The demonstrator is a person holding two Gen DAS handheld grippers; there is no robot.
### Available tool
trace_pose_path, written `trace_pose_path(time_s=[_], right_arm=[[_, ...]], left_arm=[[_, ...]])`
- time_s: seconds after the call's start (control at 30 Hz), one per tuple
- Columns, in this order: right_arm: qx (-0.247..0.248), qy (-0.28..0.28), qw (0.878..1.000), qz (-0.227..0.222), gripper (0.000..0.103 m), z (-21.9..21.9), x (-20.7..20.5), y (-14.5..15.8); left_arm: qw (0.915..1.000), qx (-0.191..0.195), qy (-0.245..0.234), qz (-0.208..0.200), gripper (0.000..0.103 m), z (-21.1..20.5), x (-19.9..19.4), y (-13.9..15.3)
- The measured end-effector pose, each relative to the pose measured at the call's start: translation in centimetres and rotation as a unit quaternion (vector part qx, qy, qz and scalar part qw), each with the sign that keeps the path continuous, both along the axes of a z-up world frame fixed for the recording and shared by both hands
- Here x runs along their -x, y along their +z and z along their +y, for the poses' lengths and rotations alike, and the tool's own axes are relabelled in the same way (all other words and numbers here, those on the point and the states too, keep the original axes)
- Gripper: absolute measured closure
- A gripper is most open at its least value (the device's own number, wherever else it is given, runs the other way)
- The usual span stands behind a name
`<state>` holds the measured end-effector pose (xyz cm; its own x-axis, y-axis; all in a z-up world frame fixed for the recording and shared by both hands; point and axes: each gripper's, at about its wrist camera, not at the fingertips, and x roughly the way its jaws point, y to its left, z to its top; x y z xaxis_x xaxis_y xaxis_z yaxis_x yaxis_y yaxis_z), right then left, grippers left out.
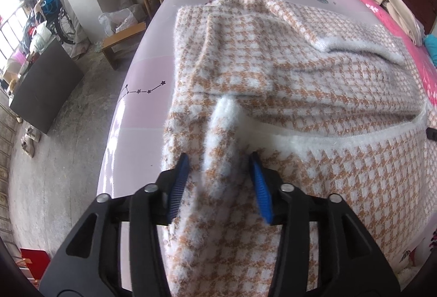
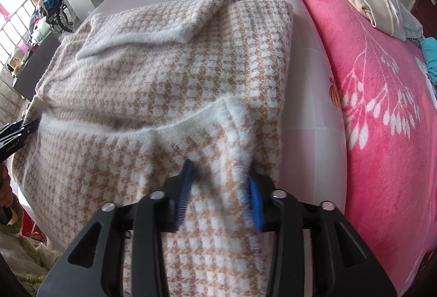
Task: Fold large clothes
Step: 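Open both tools and release the coat fabric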
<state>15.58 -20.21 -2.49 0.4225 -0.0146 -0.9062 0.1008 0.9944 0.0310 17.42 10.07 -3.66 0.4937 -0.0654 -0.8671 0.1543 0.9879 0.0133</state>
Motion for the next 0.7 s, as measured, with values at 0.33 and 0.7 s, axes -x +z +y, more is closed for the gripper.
trace_pose_path(time_s=[0.33,0.7], right_arm=[[0.054,0.006,0.998,-0.035,0.041,2.5,0.6,1.5],[0.024,-0.021,0.998,-0.054,0.04,1.0,1.5,0.9]], left_arm=[[0.9994,0.007,-0.033,-0.011,0.015,0.0,0.4,-0.9],[0.9995,0.025,-0.017,-0.008,0.007,1.6,0.7,-1.2]])
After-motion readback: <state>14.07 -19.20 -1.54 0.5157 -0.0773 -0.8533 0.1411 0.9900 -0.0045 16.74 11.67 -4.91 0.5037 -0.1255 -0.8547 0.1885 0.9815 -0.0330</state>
